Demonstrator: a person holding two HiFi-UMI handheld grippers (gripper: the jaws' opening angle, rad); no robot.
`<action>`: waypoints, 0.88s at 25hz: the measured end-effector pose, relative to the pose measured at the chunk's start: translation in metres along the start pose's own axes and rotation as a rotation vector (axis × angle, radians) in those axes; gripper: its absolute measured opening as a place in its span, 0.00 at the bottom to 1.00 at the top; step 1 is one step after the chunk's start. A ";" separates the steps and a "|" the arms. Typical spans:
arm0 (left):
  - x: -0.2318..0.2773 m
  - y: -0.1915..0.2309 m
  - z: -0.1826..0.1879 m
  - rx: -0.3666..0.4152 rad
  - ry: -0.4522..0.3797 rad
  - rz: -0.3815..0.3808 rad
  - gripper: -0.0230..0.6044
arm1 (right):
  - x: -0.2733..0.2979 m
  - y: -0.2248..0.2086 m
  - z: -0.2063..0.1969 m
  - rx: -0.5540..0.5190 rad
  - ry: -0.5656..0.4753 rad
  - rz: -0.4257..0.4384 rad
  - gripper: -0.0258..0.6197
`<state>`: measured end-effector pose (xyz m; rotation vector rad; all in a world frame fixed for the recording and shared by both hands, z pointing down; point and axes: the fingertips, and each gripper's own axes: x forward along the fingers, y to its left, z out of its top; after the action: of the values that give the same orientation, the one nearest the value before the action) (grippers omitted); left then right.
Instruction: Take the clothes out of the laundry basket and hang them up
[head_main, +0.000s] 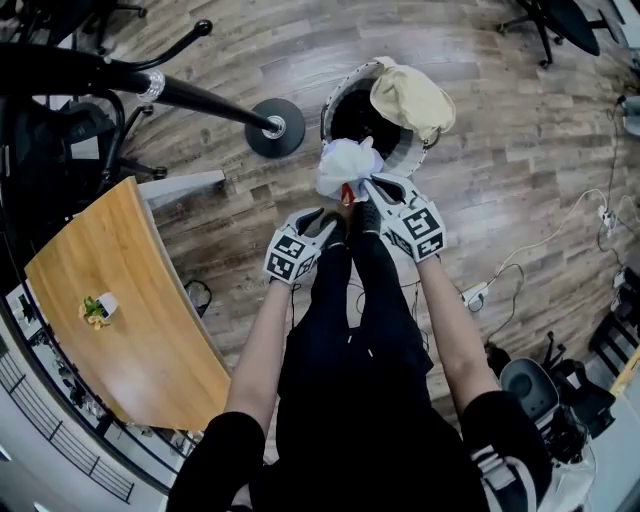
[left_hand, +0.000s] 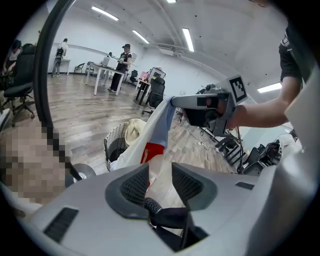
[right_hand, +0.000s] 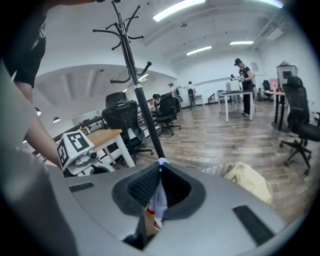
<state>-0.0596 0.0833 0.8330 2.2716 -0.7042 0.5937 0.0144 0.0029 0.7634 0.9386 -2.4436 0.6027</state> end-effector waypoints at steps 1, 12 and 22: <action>-0.002 -0.004 0.004 0.007 0.006 -0.004 0.26 | -0.007 0.001 0.008 0.004 -0.012 0.005 0.08; -0.034 -0.031 0.036 0.053 0.001 0.001 0.26 | -0.086 0.048 0.119 -0.107 -0.159 0.052 0.08; -0.048 -0.050 0.025 0.107 0.041 0.009 0.34 | -0.153 0.082 0.217 -0.188 -0.355 0.033 0.08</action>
<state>-0.0587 0.1116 0.7651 2.3484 -0.6778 0.6955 0.0040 0.0180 0.4856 0.9988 -2.7718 0.2237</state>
